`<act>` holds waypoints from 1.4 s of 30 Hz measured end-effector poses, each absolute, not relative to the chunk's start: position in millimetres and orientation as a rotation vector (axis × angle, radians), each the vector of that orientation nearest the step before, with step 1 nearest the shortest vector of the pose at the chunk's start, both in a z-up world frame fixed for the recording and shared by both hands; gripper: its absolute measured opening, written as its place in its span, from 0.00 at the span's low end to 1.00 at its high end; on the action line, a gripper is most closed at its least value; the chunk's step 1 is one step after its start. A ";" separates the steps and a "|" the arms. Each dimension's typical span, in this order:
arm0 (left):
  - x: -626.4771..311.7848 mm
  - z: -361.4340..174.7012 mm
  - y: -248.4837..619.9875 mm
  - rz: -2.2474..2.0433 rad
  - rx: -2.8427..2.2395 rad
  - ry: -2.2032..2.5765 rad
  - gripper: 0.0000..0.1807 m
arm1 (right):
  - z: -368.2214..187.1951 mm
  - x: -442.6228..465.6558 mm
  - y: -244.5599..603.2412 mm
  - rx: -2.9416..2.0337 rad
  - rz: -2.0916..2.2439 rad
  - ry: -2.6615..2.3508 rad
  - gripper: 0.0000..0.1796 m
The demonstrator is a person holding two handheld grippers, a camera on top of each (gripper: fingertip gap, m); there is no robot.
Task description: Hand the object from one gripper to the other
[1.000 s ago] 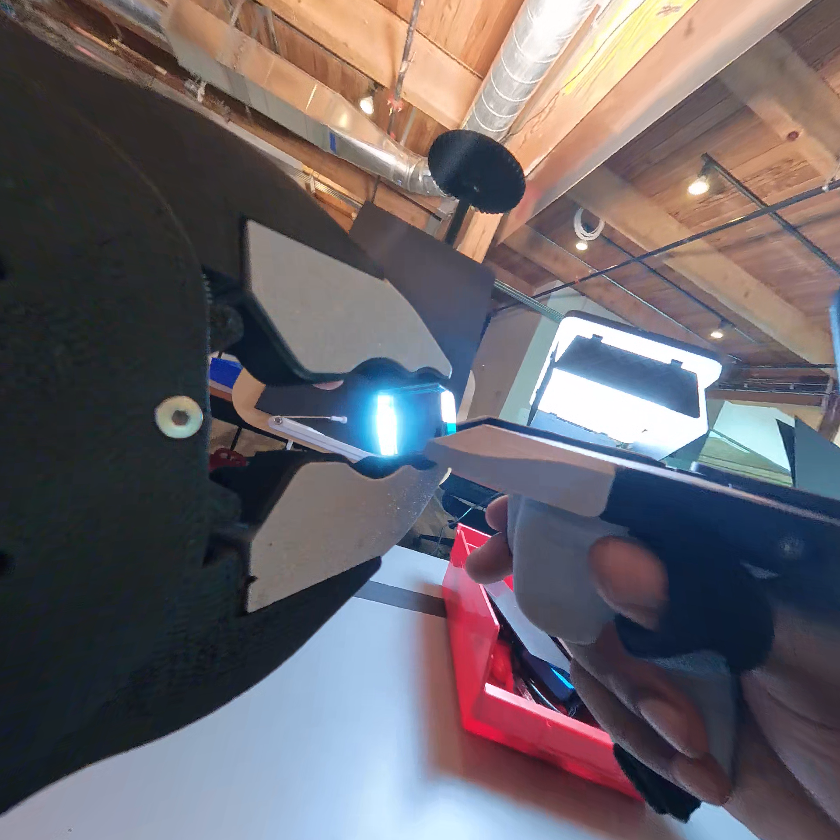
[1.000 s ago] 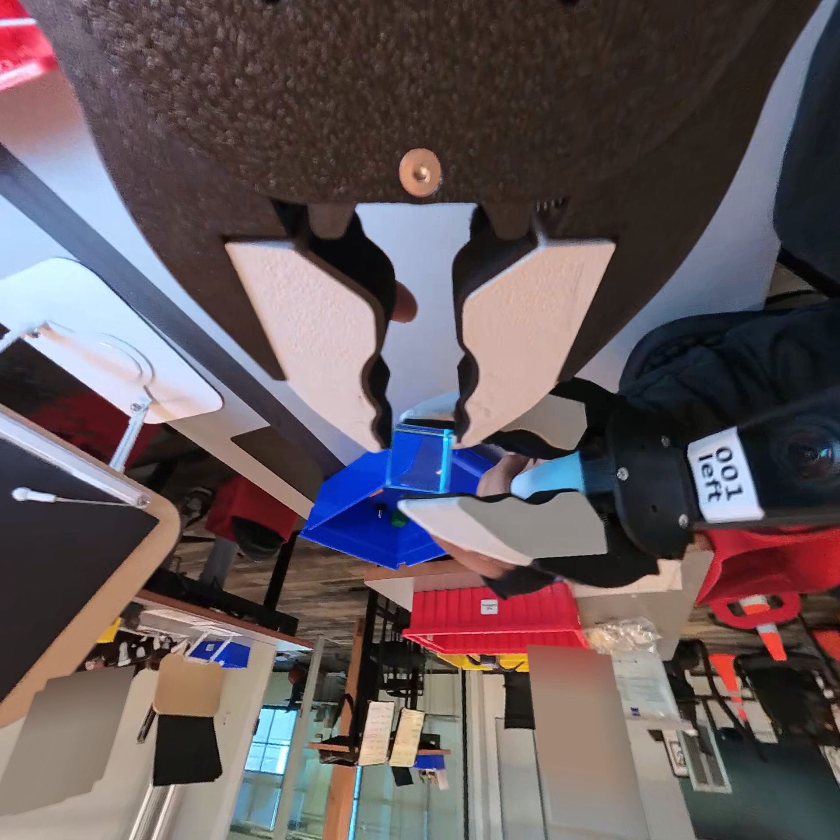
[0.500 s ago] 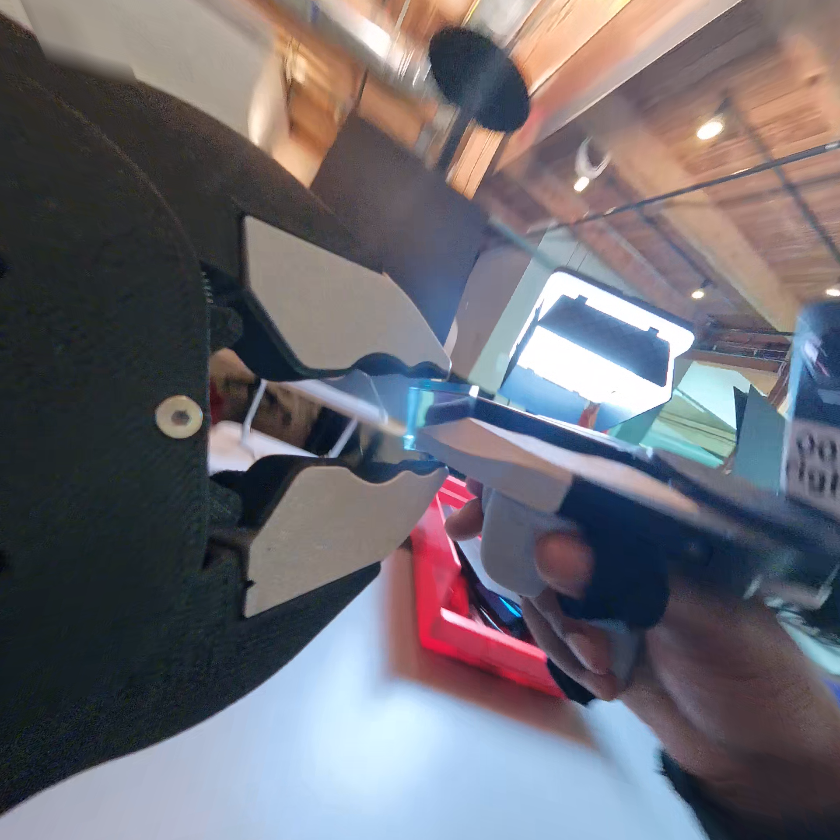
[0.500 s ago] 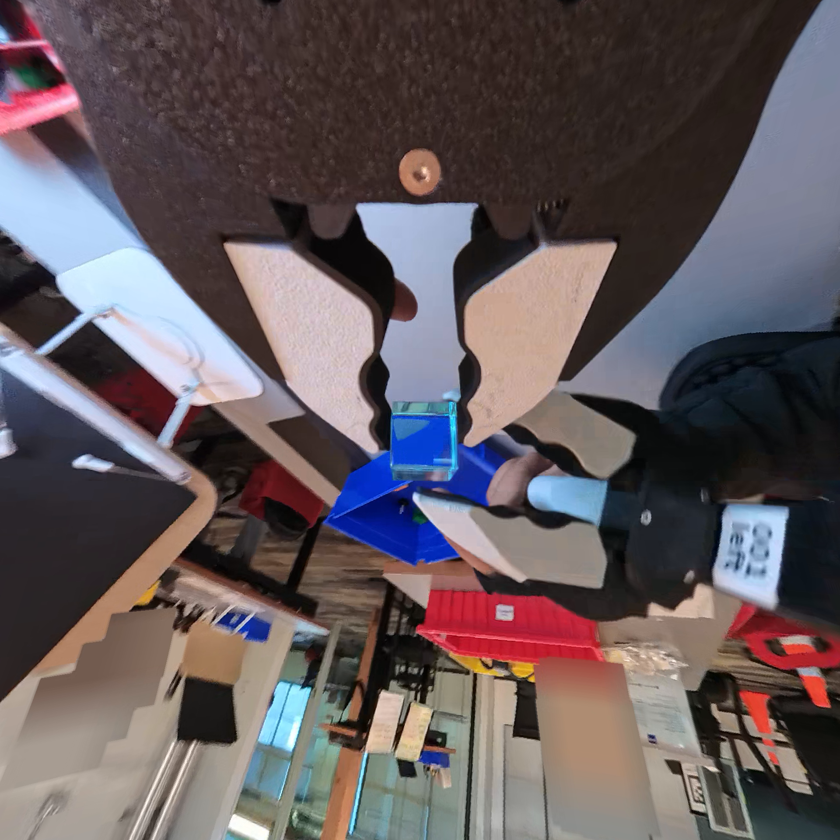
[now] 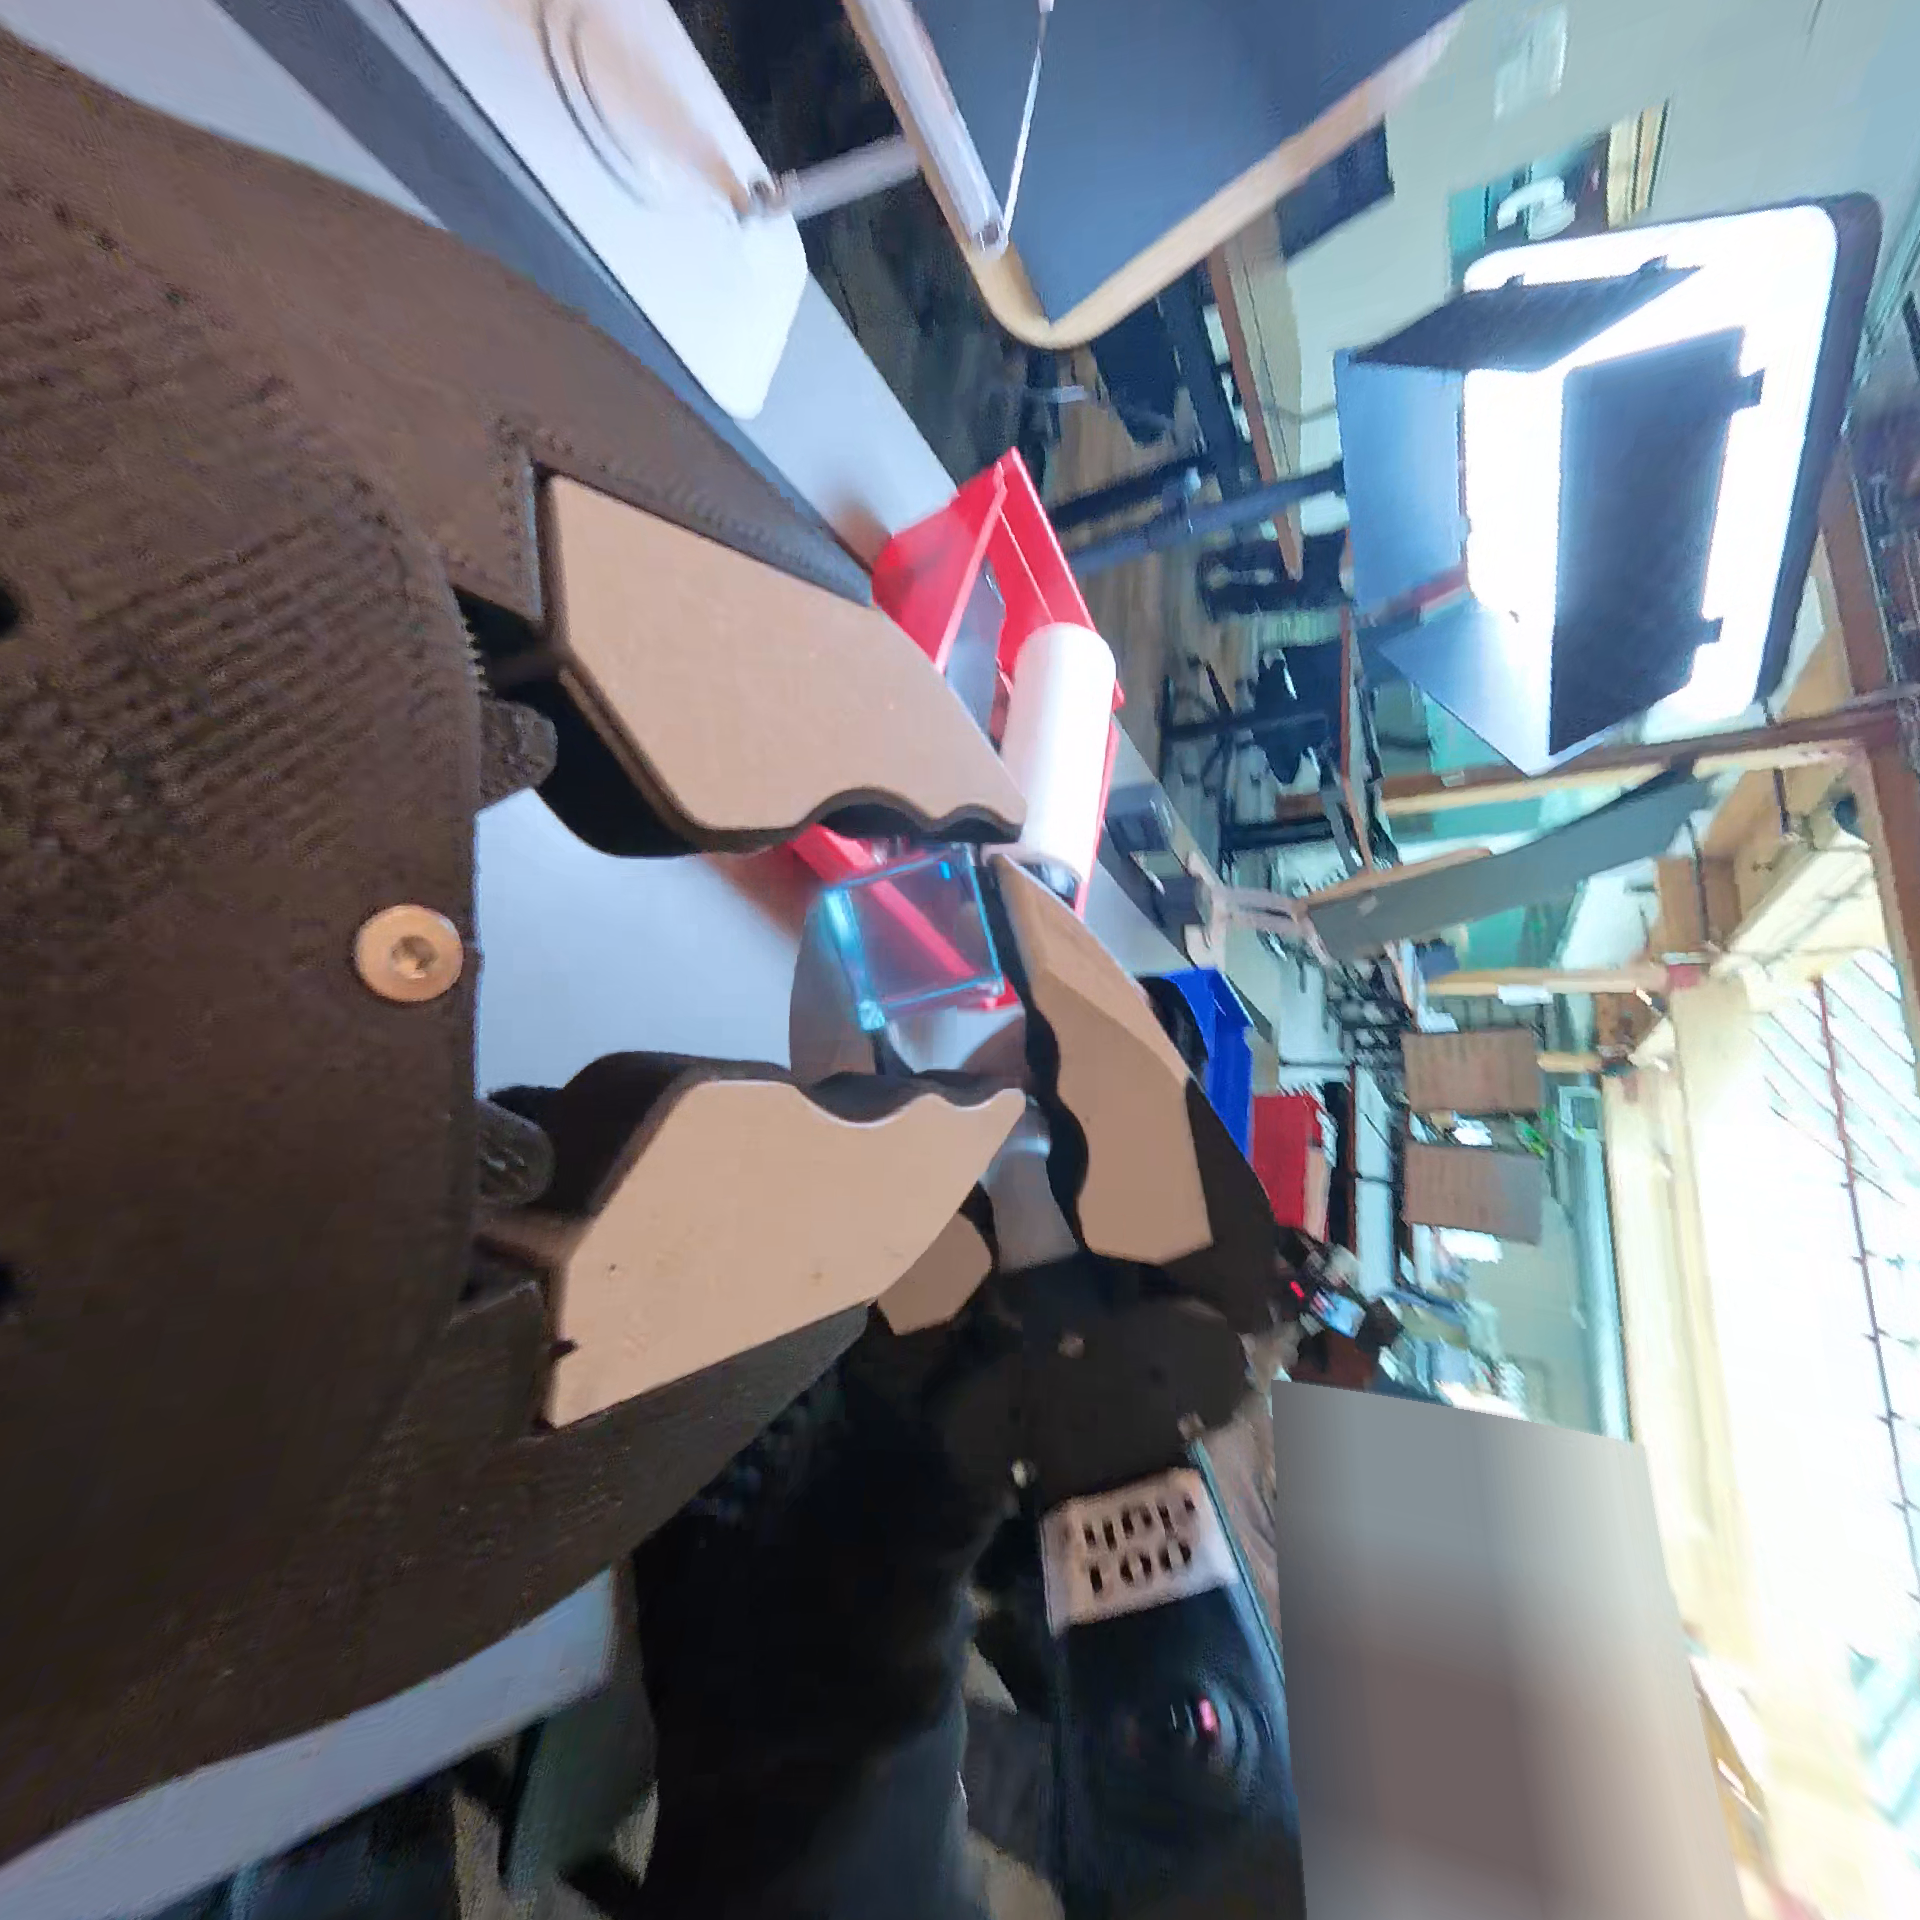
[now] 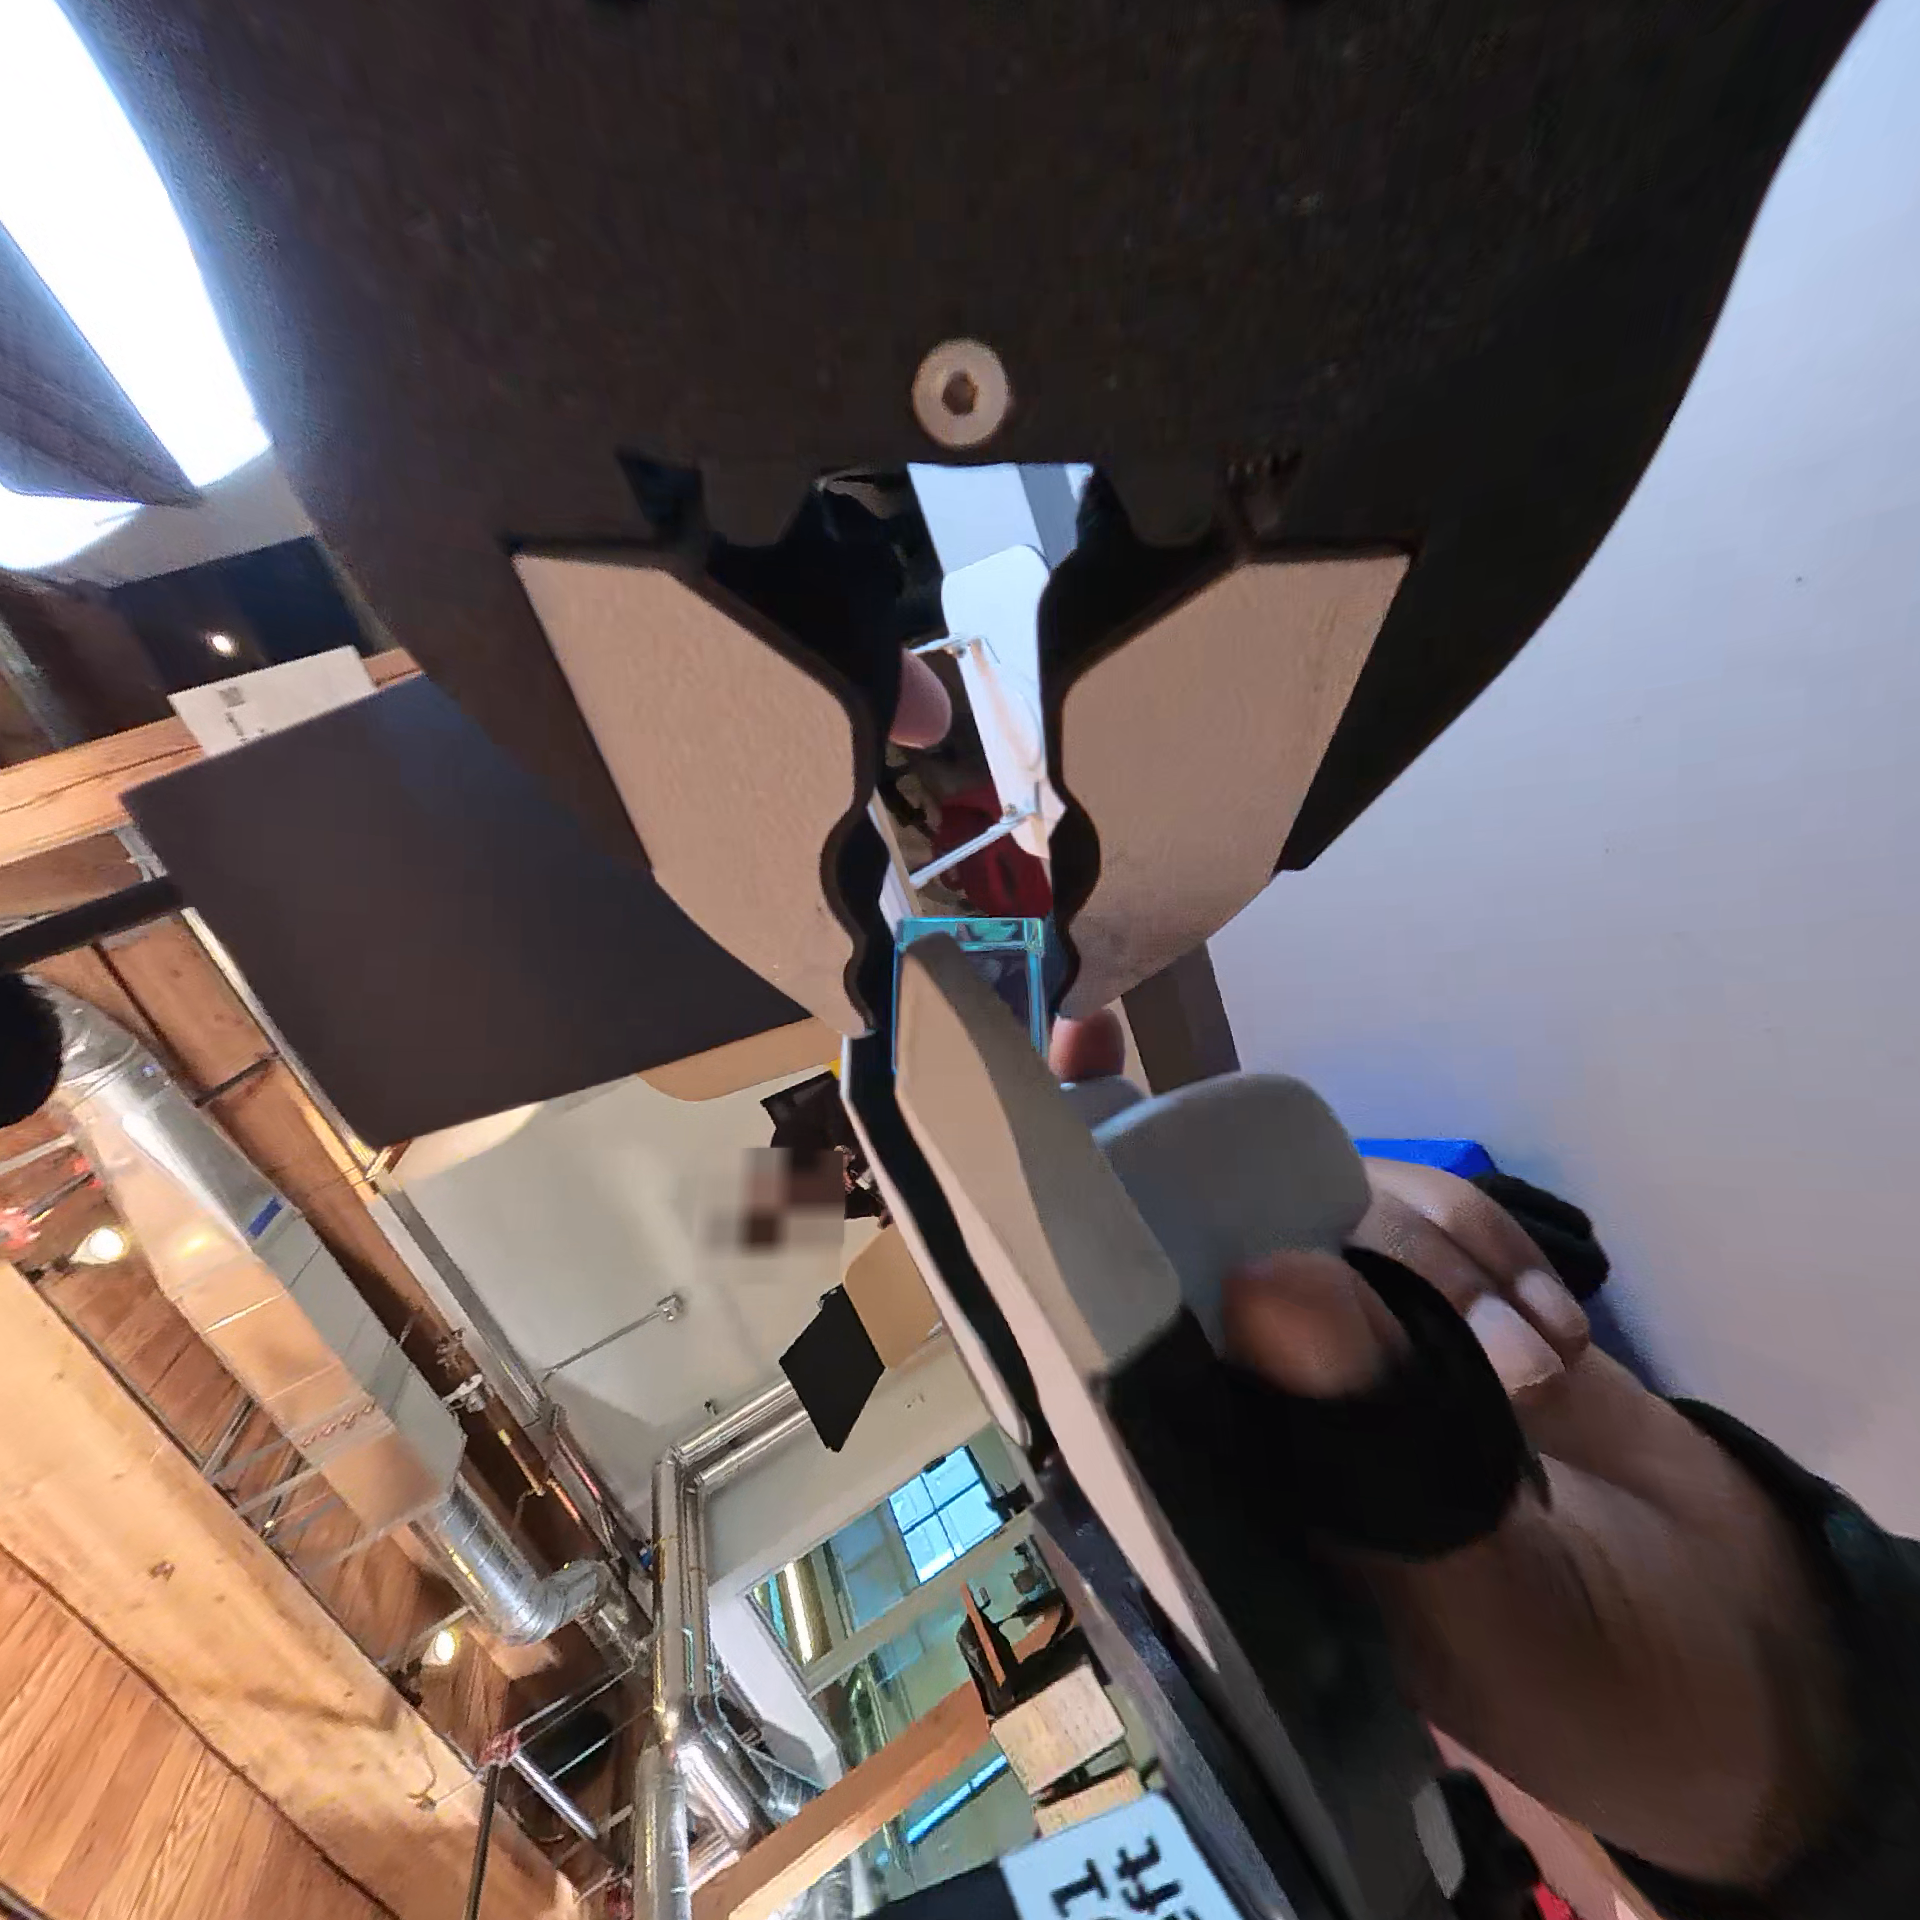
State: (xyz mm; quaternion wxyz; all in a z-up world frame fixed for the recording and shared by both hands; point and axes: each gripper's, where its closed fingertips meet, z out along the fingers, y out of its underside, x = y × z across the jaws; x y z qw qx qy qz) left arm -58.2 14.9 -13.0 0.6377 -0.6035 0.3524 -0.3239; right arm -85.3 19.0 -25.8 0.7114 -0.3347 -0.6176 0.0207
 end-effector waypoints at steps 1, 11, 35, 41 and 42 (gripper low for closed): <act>-59.5 -15.4 18.0 -0.680 -1.390 0.806 0.21 | -25.7 -85.9 17.8 -0.729 0.031 -1.371 0.15; -66.9 -14.2 19.6 -0.560 -1.396 0.832 0.17 | -18.6 -79.3 22.1 -0.653 -0.142 -1.347 0.15; -66.8 6.9 -1.2 -1.439 -1.338 0.648 0.17 | -0.6 -67.0 6.6 -0.705 0.077 -1.348 0.16; -60.1 -17.6 17.2 -0.956 -1.496 0.711 0.23 | -21.2 -74.6 27.8 -0.752 -0.189 -1.381 0.16; -59.1 -22.6 20.7 -0.877 -1.510 0.724 0.21 | -24.3 -77.2 26.8 -0.746 -0.195 -1.391 0.16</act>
